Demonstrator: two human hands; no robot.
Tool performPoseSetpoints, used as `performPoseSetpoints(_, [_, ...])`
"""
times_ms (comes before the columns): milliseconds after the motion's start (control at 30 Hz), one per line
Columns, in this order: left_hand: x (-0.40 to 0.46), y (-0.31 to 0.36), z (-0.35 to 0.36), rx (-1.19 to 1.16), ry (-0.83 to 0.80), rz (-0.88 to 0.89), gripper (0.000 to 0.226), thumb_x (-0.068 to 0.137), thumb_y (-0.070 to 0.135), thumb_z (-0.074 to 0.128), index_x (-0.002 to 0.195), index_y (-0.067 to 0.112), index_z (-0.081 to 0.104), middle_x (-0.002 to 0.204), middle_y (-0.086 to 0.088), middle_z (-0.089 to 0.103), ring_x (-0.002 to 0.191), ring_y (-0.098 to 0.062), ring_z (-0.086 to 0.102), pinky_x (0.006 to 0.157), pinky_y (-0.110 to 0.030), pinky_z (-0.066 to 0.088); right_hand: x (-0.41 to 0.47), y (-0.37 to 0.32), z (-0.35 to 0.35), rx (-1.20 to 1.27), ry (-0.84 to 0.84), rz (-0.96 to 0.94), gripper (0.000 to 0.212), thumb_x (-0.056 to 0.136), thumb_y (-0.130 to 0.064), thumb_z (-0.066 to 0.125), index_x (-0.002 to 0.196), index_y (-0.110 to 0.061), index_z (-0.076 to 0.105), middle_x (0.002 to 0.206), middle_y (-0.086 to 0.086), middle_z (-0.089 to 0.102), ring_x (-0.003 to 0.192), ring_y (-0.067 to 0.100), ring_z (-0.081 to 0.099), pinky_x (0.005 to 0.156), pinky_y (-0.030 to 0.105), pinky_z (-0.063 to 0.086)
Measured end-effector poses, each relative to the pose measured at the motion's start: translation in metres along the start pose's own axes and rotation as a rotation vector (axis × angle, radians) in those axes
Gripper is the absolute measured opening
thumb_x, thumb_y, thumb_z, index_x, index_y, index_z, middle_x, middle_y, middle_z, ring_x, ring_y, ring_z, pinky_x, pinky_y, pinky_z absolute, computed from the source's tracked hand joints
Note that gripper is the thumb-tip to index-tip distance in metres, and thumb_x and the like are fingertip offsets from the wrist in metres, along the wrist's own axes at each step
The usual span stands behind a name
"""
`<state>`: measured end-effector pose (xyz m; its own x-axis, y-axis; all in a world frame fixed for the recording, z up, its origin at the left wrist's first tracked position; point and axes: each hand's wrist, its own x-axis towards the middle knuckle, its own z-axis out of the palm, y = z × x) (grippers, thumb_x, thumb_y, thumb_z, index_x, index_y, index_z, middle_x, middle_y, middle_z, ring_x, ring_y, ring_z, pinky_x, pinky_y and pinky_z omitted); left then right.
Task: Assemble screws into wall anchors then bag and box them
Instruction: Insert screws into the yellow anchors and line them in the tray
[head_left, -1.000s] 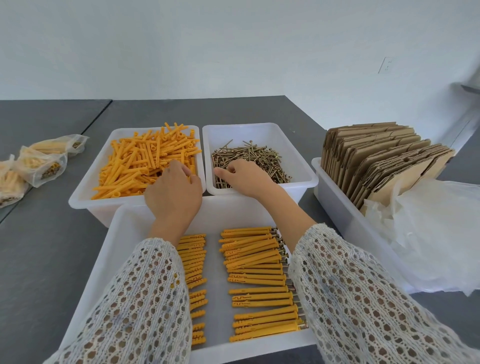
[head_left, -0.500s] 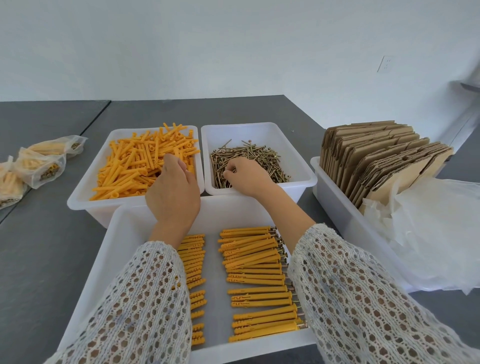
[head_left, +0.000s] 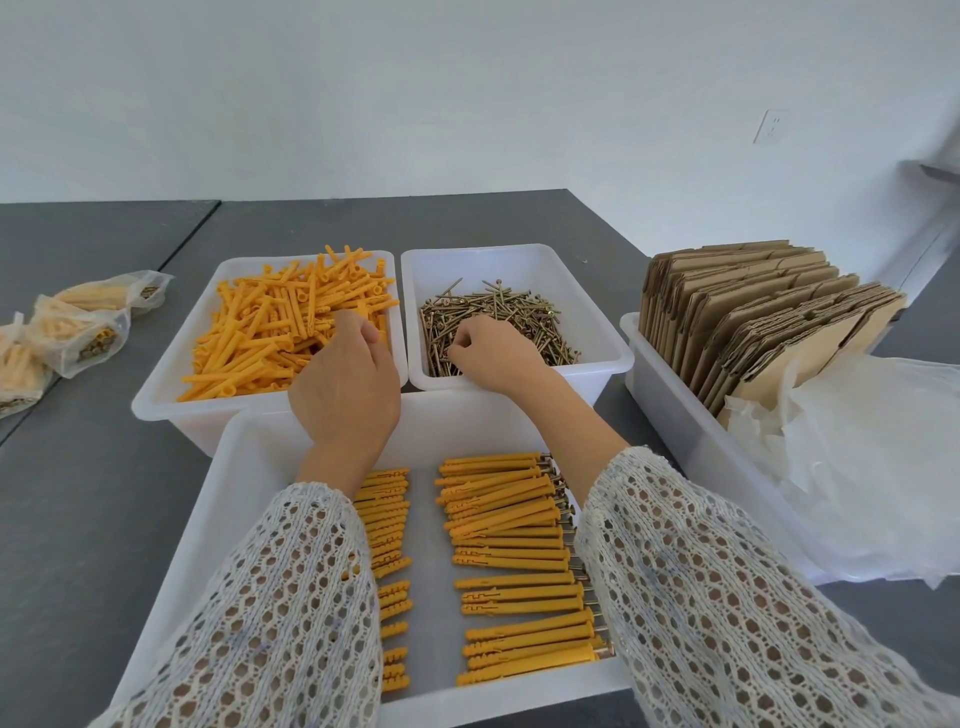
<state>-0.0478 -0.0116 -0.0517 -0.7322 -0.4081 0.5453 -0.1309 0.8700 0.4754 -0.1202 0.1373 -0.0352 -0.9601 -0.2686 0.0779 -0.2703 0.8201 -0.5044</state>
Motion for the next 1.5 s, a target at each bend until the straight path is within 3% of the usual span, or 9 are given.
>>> performPoseSetpoints(267, [0.0003, -0.0018, 0.0015, 0.058, -0.022, 0.042, 0.016, 0.102, 0.022, 0.038, 0.090, 0.021, 0.049, 0.051, 0.005, 0.043, 0.041, -0.014, 0.034, 0.045, -0.024, 0.018, -0.0004, -0.0006, -0.0011, -0.002, -0.014, -0.009, 0.010, 0.091, -0.018, 0.049, 0.095, -0.020, 0.058, 0.080, -0.006, 0.058, 0.076, 0.018, 0.055, 0.073, 0.036, 0.048])
performPoseSetpoints(667, [0.0012, -0.0028, 0.0024, 0.098, -0.056, 0.055, 0.020, 0.102, 0.023, 0.038, 0.091, 0.019, 0.055, 0.053, 0.004, 0.045, 0.044, -0.015, 0.036, 0.046, -0.025, 0.019, 0.0004, 0.0006, 0.0007, 0.000, -0.006, -0.028, 0.017, 0.091, -0.023, 0.050, 0.097, -0.015, 0.064, 0.082, 0.000, 0.065, 0.068, 0.016, 0.054, 0.065, 0.032, 0.045])
performPoseSetpoints(1033, [0.0019, -0.0030, 0.0029, 0.102, -0.079, 0.053, 0.021, 0.102, 0.025, 0.040, 0.091, 0.020, 0.056, 0.053, 0.005, 0.045, 0.045, -0.014, 0.037, 0.047, -0.025, 0.021, -0.0001, 0.0003, 0.0020, -0.004, 0.016, -0.028, 0.021, 0.091, -0.021, 0.048, 0.092, -0.008, 0.064, 0.070, -0.001, 0.056, 0.062, 0.018, 0.049, 0.059, 0.029, 0.040])
performPoseSetpoints(1133, [0.0014, -0.0016, 0.0020, 0.053, -0.080, 0.024, 0.013, 0.097, 0.024, 0.046, 0.098, 0.025, 0.059, 0.061, 0.010, 0.050, 0.049, -0.010, 0.041, 0.047, -0.025, 0.022, -0.0013, 0.0001, 0.0016, -0.001, 0.019, -0.027, 0.019, 0.091, -0.020, 0.047, 0.087, -0.009, 0.063, 0.067, -0.001, 0.054, 0.060, 0.018, 0.047, 0.058, 0.028, 0.038])
performPoseSetpoints(1300, [0.0016, -0.0005, 0.0008, 0.027, -0.066, 0.030, 0.024, 0.099, 0.020, 0.042, 0.110, 0.025, 0.062, 0.092, 0.008, 0.066, 0.057, -0.014, 0.048, 0.047, -0.026, 0.023, -0.0024, -0.0008, 0.0004, -0.006, 0.021, -0.019, 0.022, 0.091, -0.020, 0.047, 0.092, -0.006, 0.065, 0.070, 0.001, 0.057, 0.063, 0.019, 0.049, 0.057, 0.028, 0.038])
performPoseSetpoints(1500, [-0.0005, -0.0006, -0.0007, -0.015, -0.011, 0.072, 0.032, 0.106, 0.029, 0.028, 0.106, 0.020, 0.059, 0.084, 0.006, 0.060, 0.057, -0.014, 0.047, 0.047, -0.027, 0.022, -0.0039, -0.0017, -0.0010, -0.044, 0.072, 0.000, 0.018, 0.090, -0.019, 0.048, 0.098, -0.013, 0.064, 0.086, 0.003, 0.068, 0.074, 0.020, 0.058, 0.062, 0.030, 0.044])
